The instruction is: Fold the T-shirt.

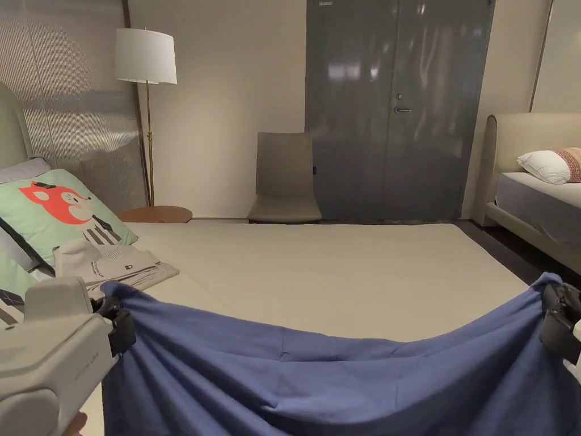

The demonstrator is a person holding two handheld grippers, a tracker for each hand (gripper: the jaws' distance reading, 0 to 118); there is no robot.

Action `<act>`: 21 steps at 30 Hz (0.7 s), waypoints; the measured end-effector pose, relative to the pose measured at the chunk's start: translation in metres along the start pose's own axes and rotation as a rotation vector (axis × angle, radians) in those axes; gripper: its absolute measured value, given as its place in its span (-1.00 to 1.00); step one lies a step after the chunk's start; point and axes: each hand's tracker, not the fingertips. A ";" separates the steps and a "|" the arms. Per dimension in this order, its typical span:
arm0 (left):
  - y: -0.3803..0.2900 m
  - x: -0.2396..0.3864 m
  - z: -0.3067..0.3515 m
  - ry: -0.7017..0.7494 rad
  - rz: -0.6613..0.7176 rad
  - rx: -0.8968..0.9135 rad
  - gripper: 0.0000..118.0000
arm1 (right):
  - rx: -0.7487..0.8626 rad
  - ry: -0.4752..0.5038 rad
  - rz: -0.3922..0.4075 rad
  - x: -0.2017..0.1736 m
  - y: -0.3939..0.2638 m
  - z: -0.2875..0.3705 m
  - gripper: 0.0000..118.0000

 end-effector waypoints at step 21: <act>0.192 0.035 -0.190 0.005 0.011 0.130 -0.97 | 0.170 -0.012 -0.022 -0.026 0.163 -0.221 -0.96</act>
